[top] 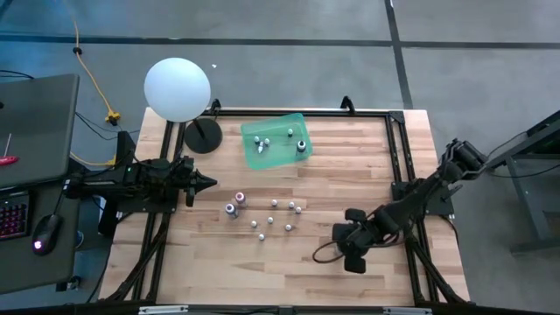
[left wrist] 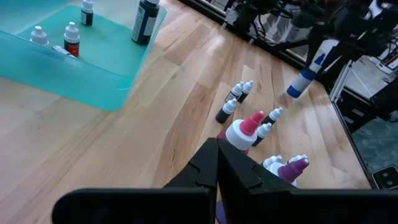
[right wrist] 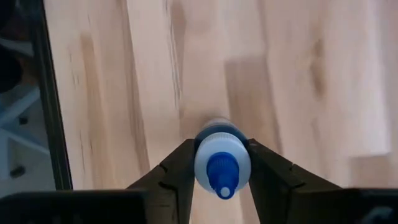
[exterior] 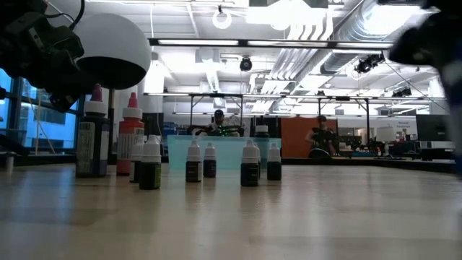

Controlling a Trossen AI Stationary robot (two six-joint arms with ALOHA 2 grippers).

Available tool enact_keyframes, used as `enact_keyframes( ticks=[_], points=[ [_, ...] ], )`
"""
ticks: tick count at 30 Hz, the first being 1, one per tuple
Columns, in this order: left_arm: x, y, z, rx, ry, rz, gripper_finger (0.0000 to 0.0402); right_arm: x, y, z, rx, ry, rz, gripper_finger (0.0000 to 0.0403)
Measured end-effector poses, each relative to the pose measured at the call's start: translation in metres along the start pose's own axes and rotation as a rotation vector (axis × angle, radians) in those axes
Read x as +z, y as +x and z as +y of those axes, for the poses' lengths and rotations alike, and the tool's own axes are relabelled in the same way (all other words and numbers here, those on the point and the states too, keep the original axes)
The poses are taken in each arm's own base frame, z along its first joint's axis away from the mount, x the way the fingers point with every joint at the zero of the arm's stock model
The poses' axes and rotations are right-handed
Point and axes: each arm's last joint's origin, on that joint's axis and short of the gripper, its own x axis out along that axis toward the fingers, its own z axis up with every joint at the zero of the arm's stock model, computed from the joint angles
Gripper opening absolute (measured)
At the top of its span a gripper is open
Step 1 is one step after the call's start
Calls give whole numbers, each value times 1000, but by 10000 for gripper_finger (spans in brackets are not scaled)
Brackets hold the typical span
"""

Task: Pick & Place food coloring
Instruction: Put the large blue dye bottles in the green bin

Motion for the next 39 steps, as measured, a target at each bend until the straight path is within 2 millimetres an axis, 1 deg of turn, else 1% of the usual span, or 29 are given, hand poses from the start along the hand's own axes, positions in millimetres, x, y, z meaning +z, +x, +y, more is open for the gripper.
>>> enact_keyframes(
  ticks=[4,9,14,19,24,29,34,36,39],
  points=[
    [0,0,0,0,0,0,0,20,-18,-3,-48,-17,-44,115],
    [0,0,0,0,0,0,0,51,-49,-13,-113,20,-121,116],
    [0,0,0,0,0,0,0,81,-80,-31,-166,91,-209,115],
    [0,0,0,0,0,0,0,109,-106,-55,-196,163,-310,116],
    [0,0,0,0,0,0,0,133,-130,-93,-256,261,-401,116],
    [0,0,0,0,0,0,0,152,-153,-141,-325,319,-496,116],
    [0,0,0,0,0,0,0,164,-176,-190,-360,373,-609,116],
    [0,0,0,0,0,0,0,168,-180,-210,-371,400,-625,116],
    [0,0,0,0,0,0,0,178,-179,-240,-380,404,-631,116]
  ],
)
